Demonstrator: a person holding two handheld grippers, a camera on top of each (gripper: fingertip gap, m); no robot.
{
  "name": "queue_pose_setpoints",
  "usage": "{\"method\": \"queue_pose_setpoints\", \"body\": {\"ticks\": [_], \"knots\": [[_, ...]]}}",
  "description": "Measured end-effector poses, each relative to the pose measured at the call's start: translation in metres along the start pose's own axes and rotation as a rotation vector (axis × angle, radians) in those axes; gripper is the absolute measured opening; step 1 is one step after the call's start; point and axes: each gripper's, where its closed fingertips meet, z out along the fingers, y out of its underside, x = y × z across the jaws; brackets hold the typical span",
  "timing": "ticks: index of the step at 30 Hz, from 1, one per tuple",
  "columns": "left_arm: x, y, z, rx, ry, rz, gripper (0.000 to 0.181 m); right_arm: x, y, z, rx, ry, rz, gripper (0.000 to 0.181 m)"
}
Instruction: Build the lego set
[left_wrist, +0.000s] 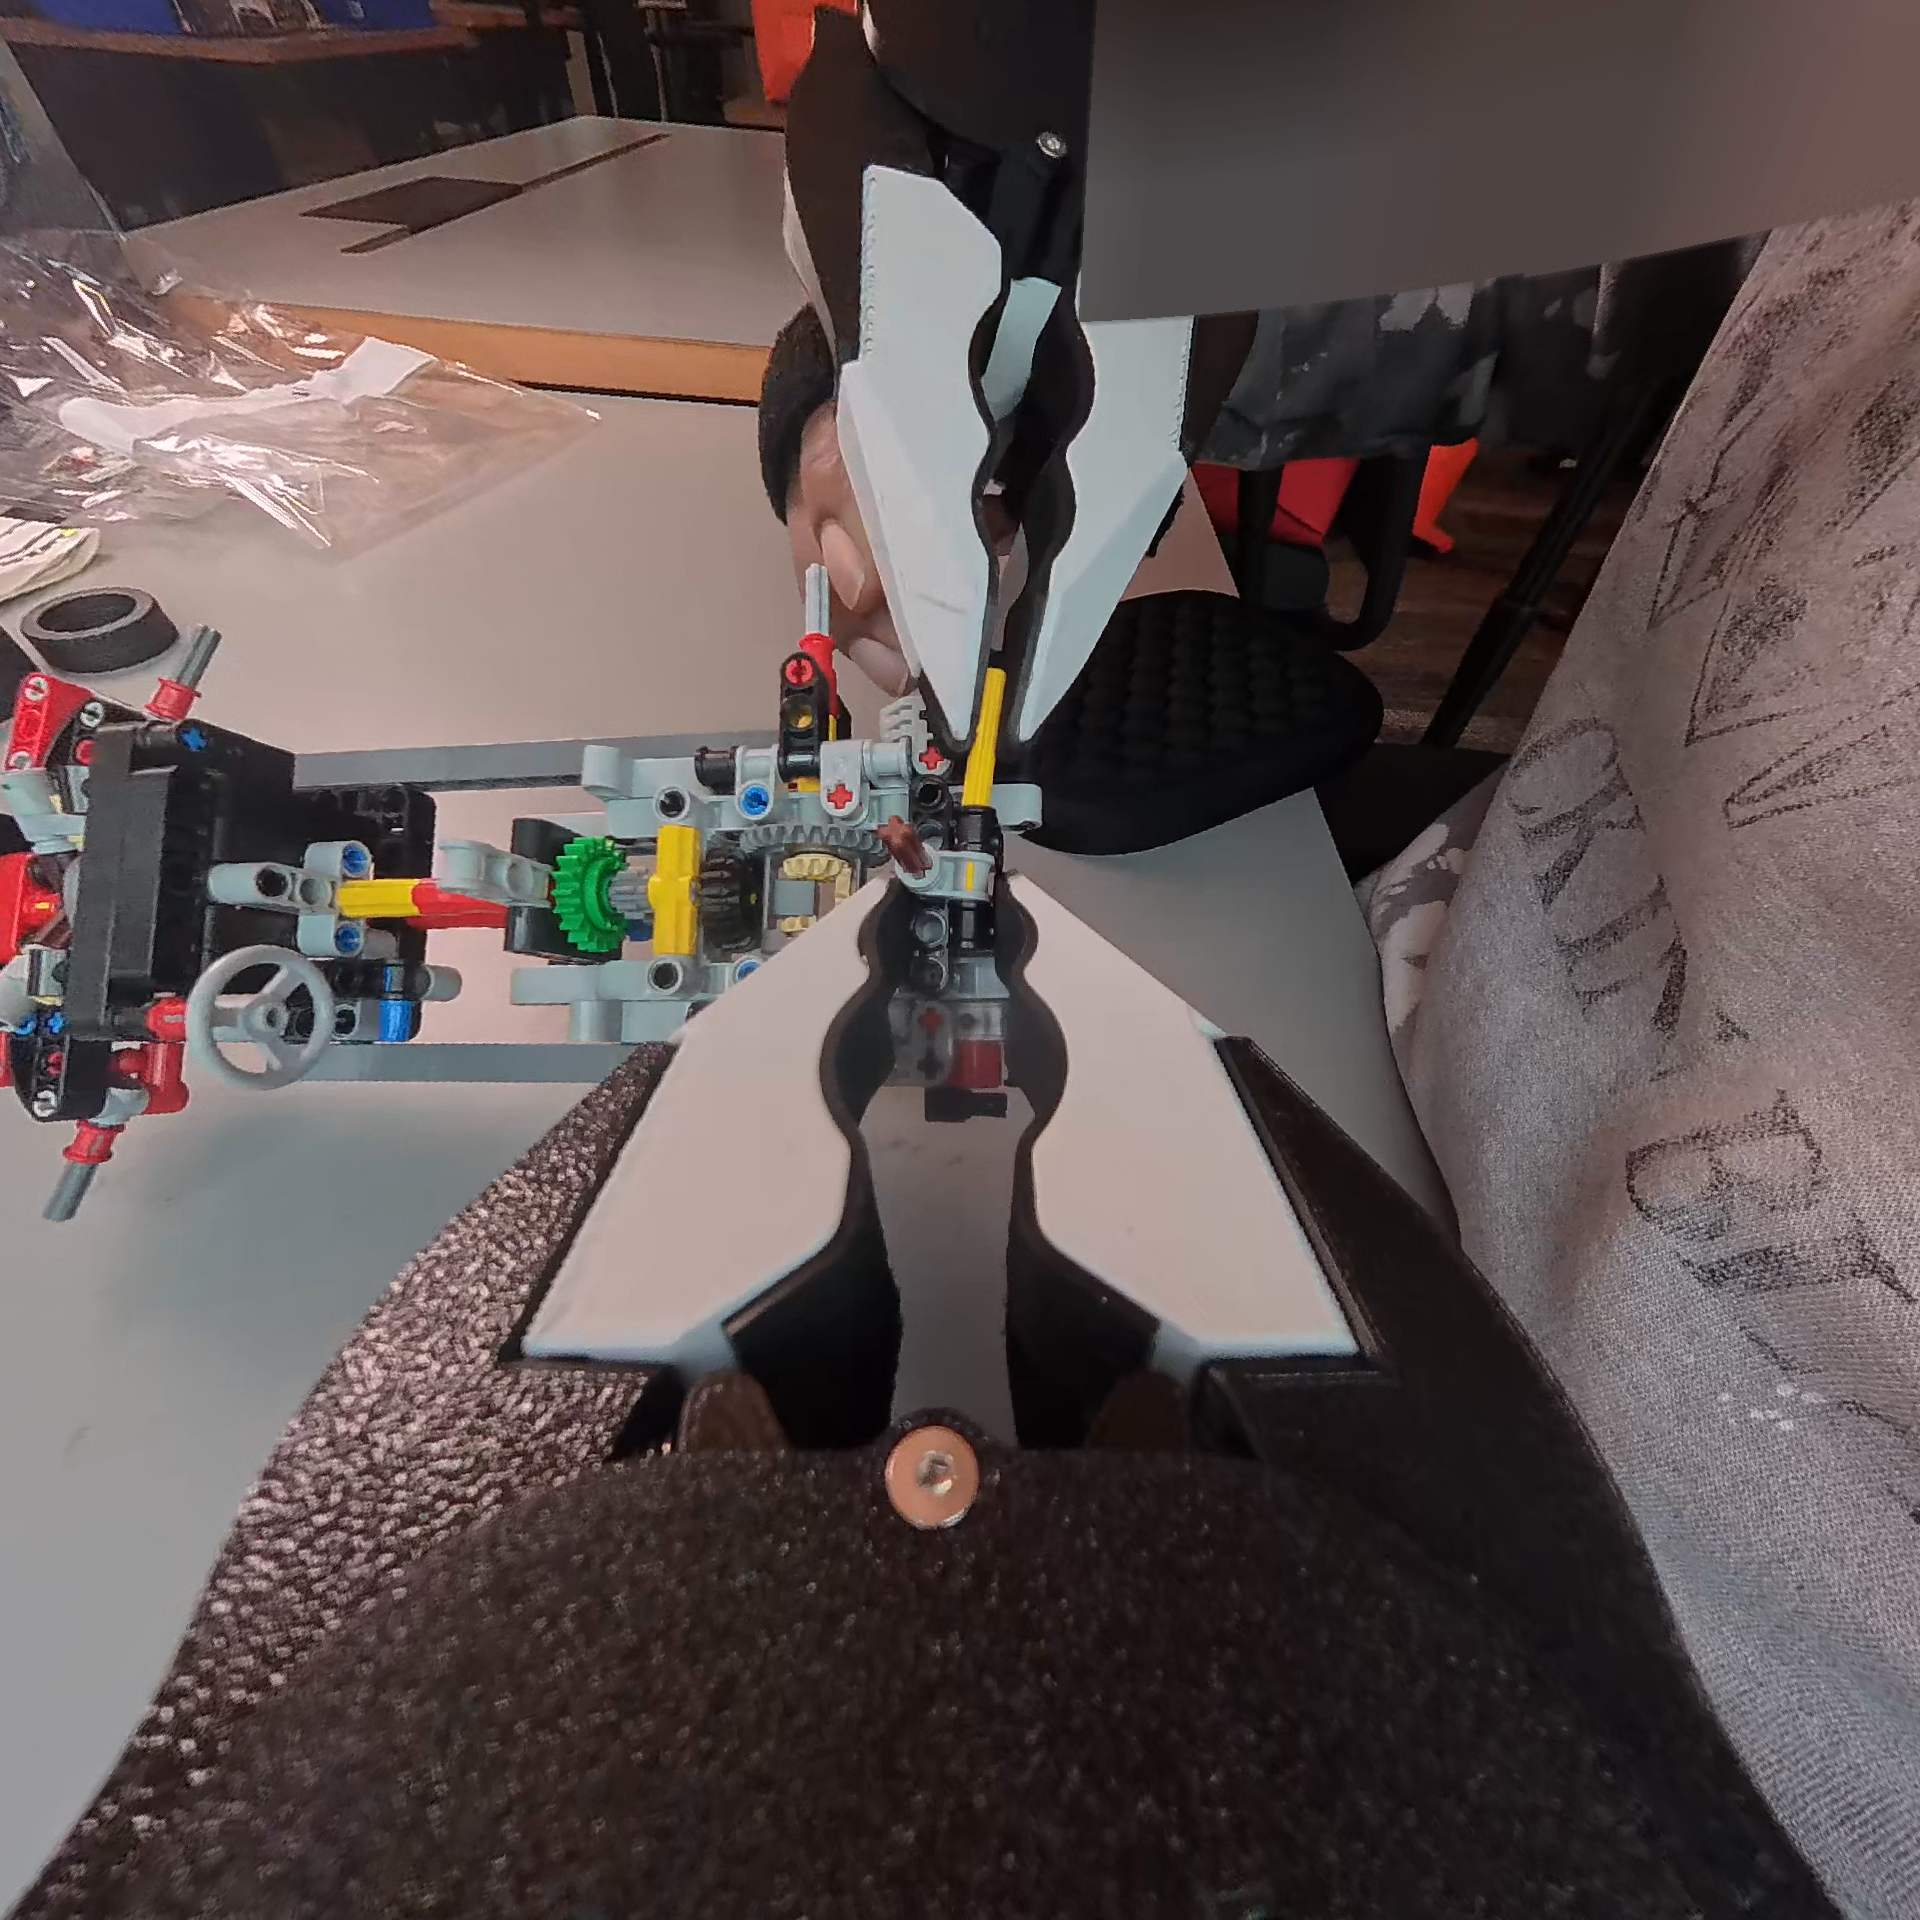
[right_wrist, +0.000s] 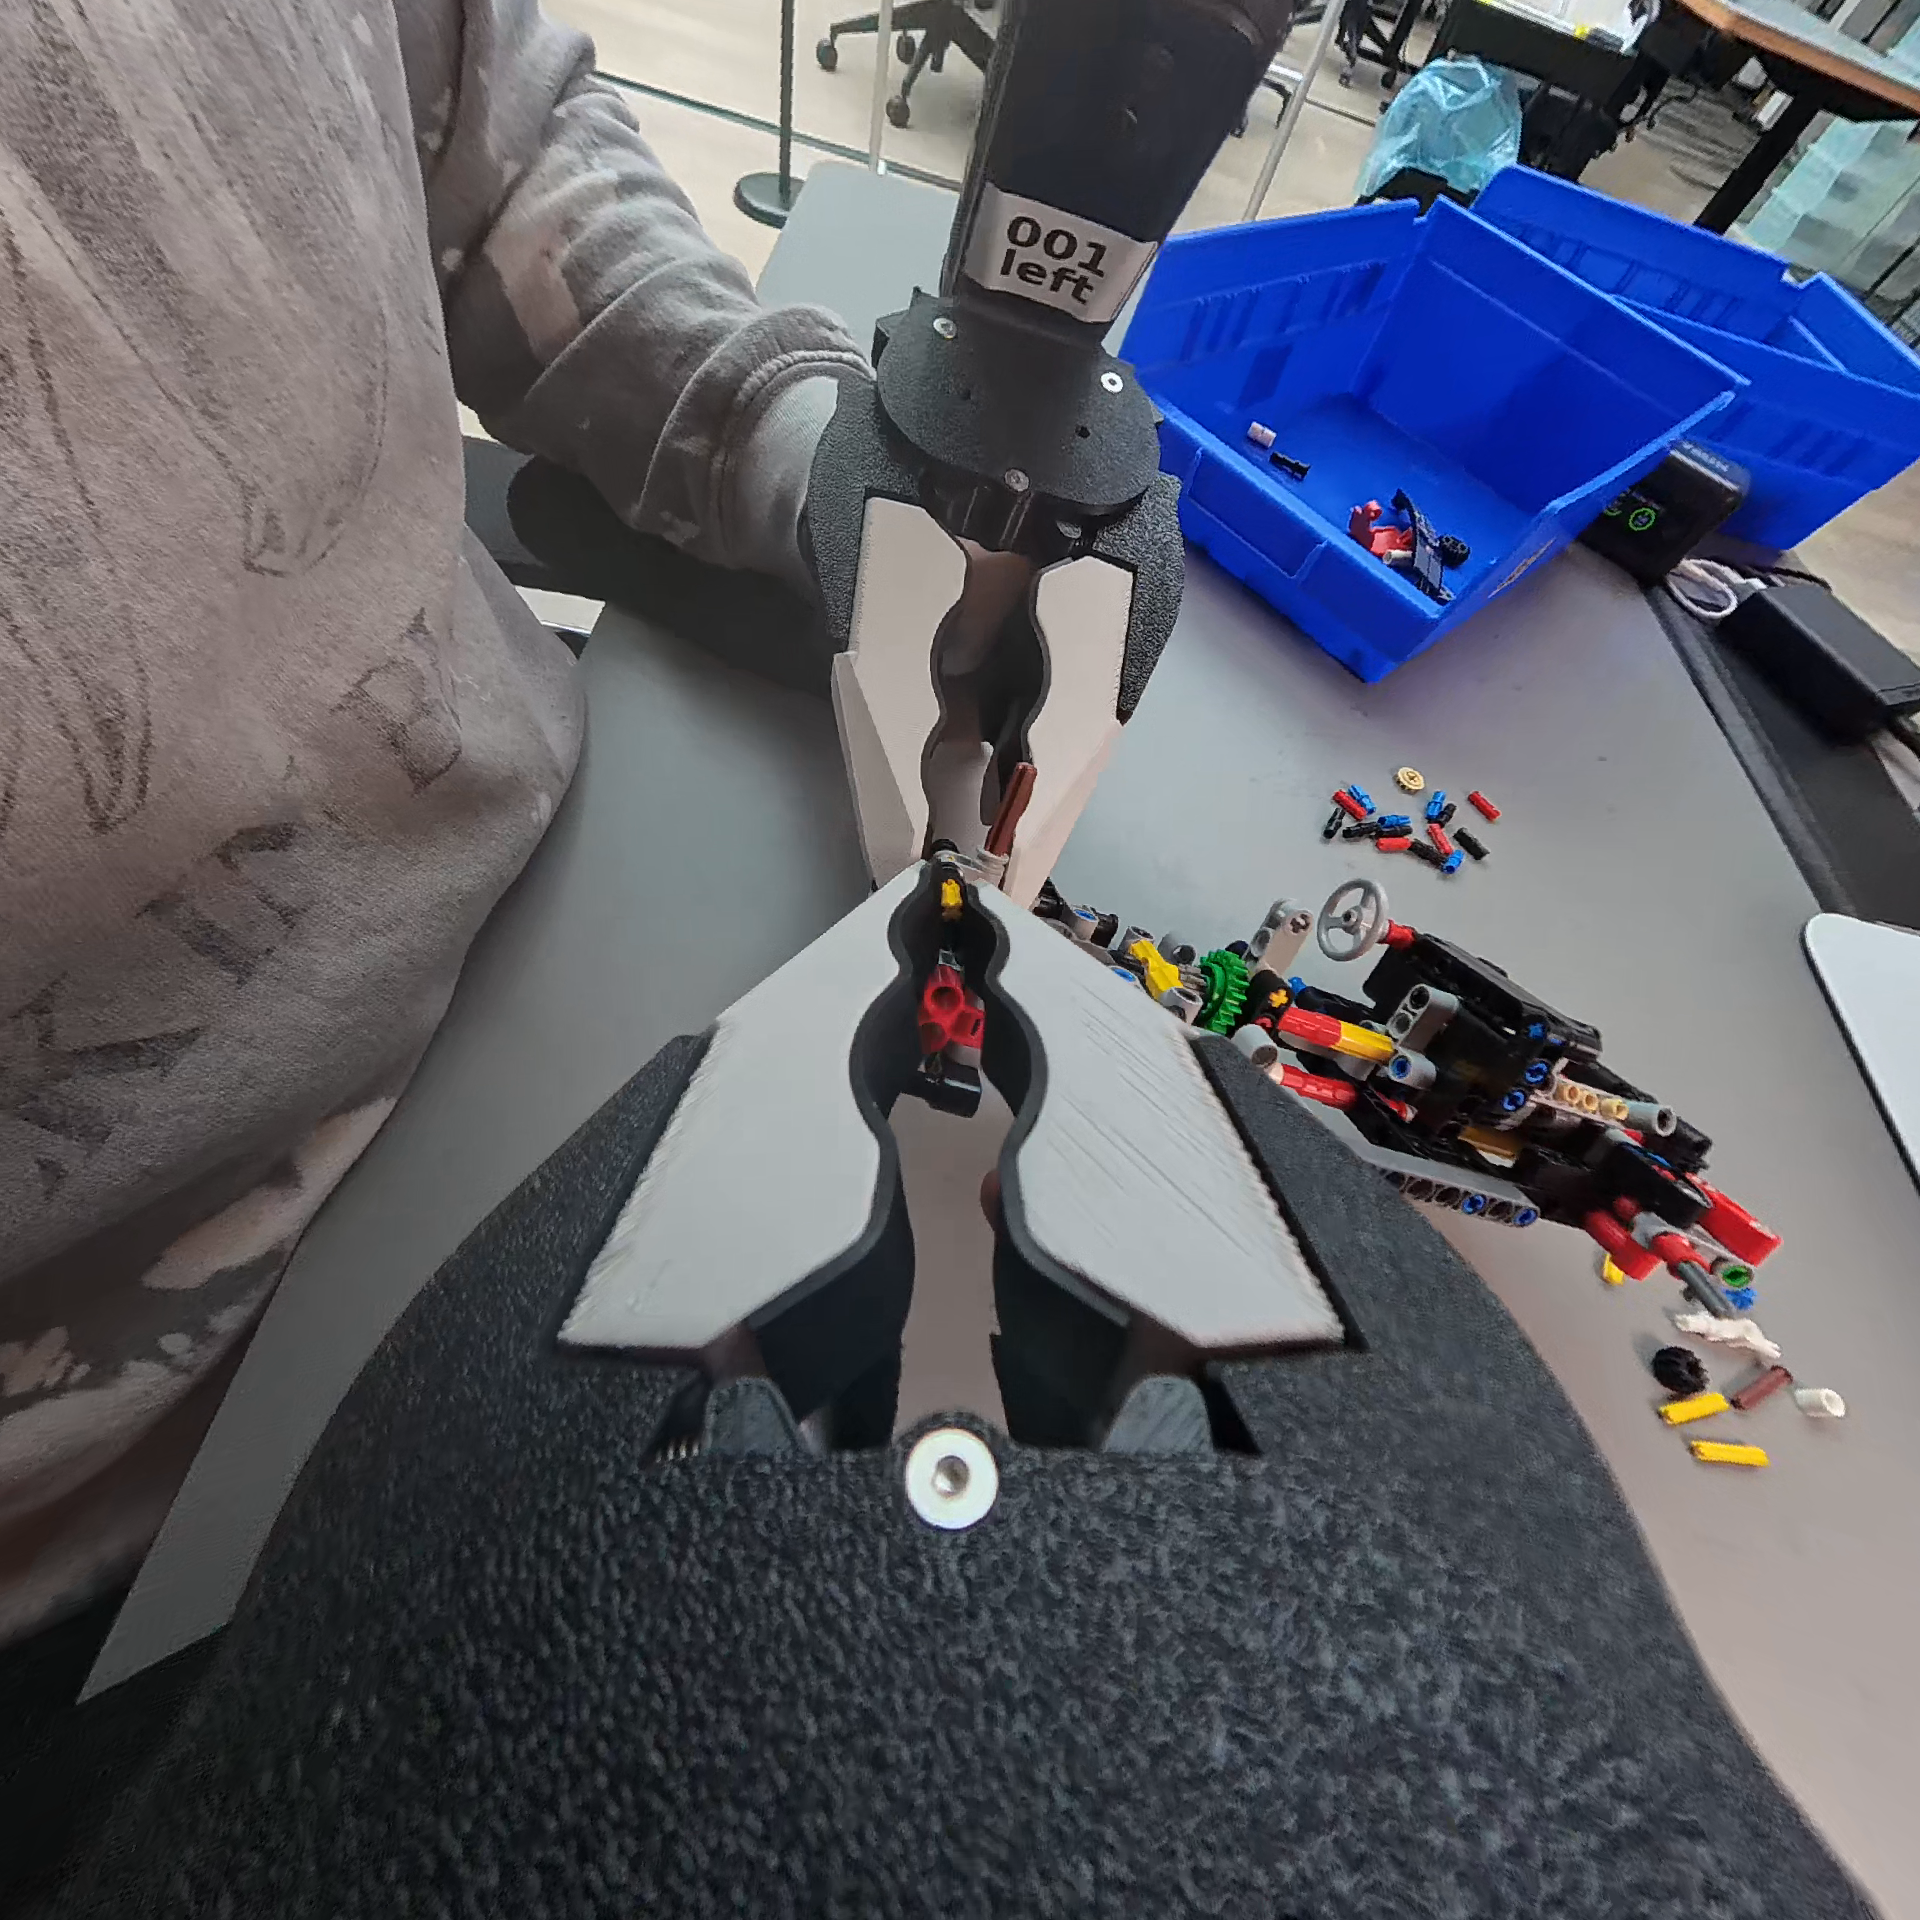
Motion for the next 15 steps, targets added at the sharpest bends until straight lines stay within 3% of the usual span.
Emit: {"method": "queue_pose_setpoints", "body": {"ticks": [7,15], "knots": [[0.007,-0.004,-0.005,0.024,0.094,-0.021,0.013,-0.005,-0.007,0.000,-0.011,-0.001,-0.148,0.000],[0.009,-0.004,-0.009,0.019,0.129,-0.047,0.015,-0.005,-0.008,0.002,0.027,0.026,-0.117,0.001]]}}
